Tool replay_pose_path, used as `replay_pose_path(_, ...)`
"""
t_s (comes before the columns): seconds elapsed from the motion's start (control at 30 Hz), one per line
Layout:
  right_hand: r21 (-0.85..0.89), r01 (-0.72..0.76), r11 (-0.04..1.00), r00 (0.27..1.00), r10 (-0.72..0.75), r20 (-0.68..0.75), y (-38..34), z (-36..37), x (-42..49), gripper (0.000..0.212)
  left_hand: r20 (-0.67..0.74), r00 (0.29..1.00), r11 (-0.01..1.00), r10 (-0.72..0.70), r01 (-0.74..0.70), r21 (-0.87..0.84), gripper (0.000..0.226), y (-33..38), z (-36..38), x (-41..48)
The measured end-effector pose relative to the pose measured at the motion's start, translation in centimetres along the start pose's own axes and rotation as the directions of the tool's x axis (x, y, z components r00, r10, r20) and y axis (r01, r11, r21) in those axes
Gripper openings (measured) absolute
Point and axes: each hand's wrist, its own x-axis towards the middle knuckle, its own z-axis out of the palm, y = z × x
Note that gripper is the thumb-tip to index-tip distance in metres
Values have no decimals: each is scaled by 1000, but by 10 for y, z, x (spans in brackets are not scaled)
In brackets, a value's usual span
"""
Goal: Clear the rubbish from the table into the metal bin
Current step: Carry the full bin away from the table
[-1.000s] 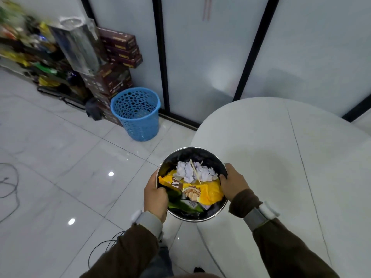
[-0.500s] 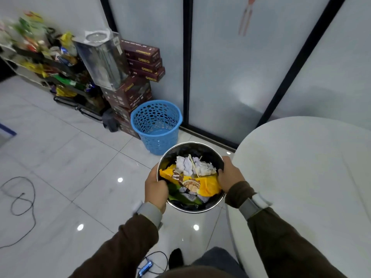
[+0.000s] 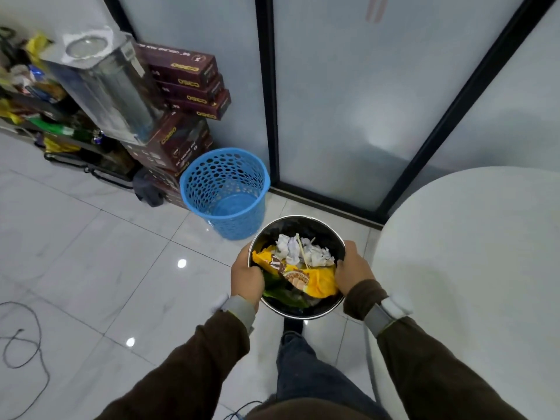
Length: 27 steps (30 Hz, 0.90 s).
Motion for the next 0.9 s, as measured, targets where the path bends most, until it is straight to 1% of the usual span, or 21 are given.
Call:
replay_pose_path(0.13,60,-91,994,996,90,5,6,6,69,25,50,996,990,-78,72,118,73,13,29,71)
replay_pose_path(0.2,98,-174,980,985,173,19,11,14,109,29,68,988,976,-138,123,181,70,15,48,115)
replay_pose_path(0.23,114,-197,974,980,196,24,10,15,112,32,81,987,971,-142,123,205,68,19,51,118)
replay_pose_path(0.3,171,-269,948,963,265,46,15,22,145,31,93,983,955,-160,131,265,67,22,69,149)
replay_pose_path(0.33,192,-272,943,962,268,47,15,24,148,30,94,982,954,-163,132,270,67,25,70,151)
replay_pose_path(0.43,280,-363,889,931,362,57,31,39,195,29,94,964,924,-248,207,320,64,12,97,203)
replay_pose_path(0.5,340,-453,824,887,454,83,50,60,228,28,91,949,892,-301,246,380,62,-1,120,240)
replay_pose_path(0.53,371,-473,799,875,477,88,53,65,234,27,86,947,889,-309,256,380,60,-1,122,246)
replay_pose_path(0.57,401,-517,756,844,530,88,64,76,249,24,100,938,875,-332,267,403,59,-12,132,265)
replay_pose_path(0.63,446,-584,678,775,629,58,88,100,276,13,111,920,843,-375,289,454,56,-40,150,302)
replay_pose_path(0.67,470,-623,625,729,682,60,96,110,285,10,115,907,820,-405,305,484,54,-57,156,320)
replay_pose_path(0.73,538,-661,522,643,765,47,115,134,312,19,119,890,784,-441,317,533,51,-99,174,363)
replay_pose_path(0.77,556,-666,497,612,790,28,127,151,330,18,105,885,763,-453,324,560,50,-121,184,385)
replay_pose_path(0.8,566,-673,476,592,805,26,129,153,334,14,81,884,750,-460,338,568,50,-124,186,390)
replay_pose_path(0.83,564,-690,454,570,821,37,146,172,350,12,60,881,748,-469,360,558,50,-147,194,411)
replay_pose_path(0.9,524,-728,441,550,833,63,180,209,387,9,29,873,733,-487,390,557,50,-197,209,454)
